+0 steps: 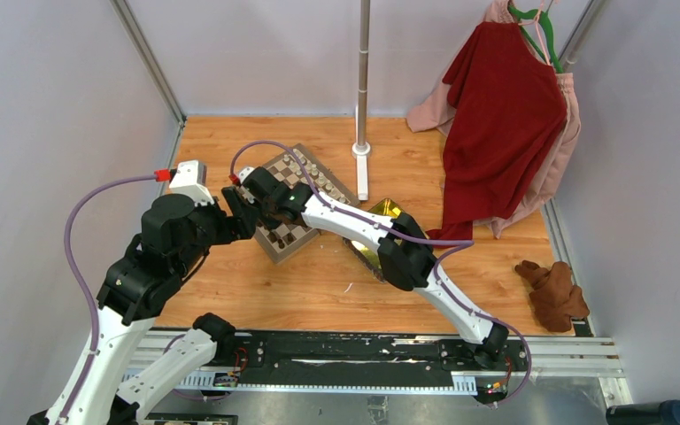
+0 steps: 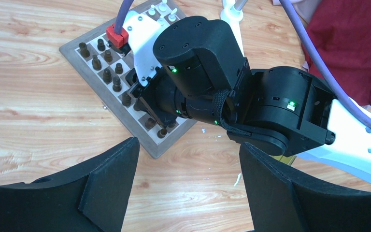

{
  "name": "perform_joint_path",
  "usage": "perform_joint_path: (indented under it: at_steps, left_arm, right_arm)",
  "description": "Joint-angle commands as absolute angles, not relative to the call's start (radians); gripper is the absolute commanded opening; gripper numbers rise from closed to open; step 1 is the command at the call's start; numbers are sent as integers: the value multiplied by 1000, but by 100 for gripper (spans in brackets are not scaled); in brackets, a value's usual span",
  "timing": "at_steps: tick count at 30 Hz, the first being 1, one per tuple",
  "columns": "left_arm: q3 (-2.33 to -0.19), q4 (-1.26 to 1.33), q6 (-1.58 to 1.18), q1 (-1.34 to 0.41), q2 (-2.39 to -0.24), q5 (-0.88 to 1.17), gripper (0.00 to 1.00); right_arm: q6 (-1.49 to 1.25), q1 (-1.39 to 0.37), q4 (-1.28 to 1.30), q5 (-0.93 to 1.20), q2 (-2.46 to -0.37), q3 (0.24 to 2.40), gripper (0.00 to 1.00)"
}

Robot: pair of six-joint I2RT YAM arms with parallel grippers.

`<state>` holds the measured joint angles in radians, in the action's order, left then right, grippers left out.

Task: Set up the chess pieces on the board
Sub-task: Place the chess piece on the chessboard.

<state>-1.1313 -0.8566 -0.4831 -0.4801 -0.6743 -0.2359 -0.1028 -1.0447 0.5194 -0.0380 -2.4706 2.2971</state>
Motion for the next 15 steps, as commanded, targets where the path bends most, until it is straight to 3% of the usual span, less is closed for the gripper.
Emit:
perform_joint_path:
  at_steps: [1, 15]
  left_arm:
    - [-1140, -854, -485, -486, -678, -229, 81]
    - [-1140, -853, -486, -486, -678, -226, 81]
  right_arm:
    - [-81, -1062, 551, -60, -2441, 2280, 0]
    - [-72, -1068, 561, -64, -2435, 2285, 0]
